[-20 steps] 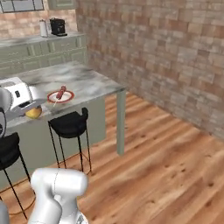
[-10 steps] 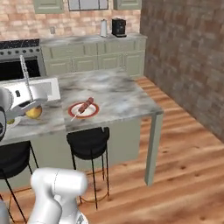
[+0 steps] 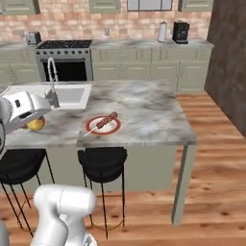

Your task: Pick up the apple and mango from the fridge and place one fruit on each plate on the dining counter.

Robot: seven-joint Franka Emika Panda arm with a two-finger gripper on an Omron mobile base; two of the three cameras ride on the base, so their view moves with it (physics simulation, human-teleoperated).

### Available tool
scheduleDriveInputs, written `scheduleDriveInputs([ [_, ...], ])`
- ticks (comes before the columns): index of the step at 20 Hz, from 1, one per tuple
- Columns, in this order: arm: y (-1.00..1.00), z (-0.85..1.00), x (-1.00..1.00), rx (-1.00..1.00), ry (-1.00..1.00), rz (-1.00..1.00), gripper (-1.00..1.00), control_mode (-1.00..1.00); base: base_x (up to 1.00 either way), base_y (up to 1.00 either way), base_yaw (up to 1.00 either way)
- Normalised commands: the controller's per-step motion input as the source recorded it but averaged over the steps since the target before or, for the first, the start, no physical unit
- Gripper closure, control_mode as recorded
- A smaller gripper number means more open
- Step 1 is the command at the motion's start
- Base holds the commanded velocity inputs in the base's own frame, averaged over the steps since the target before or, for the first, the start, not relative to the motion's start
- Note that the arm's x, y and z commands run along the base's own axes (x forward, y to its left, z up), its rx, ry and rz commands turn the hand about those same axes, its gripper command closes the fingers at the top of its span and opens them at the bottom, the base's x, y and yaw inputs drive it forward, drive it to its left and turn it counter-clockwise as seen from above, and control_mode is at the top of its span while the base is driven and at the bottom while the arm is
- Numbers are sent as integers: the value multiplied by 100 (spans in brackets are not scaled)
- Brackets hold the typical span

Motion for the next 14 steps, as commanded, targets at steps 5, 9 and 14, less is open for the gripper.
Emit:
scheduleDriveInputs([
  [5,0,0,0,0,0,0,100,100,53,-58,29],
  [9,0,0,0,0,0,0,100,100,50,-34,19],
  [14,-5,-3,30,11,5,6,100,-100,34,-11,9],
])
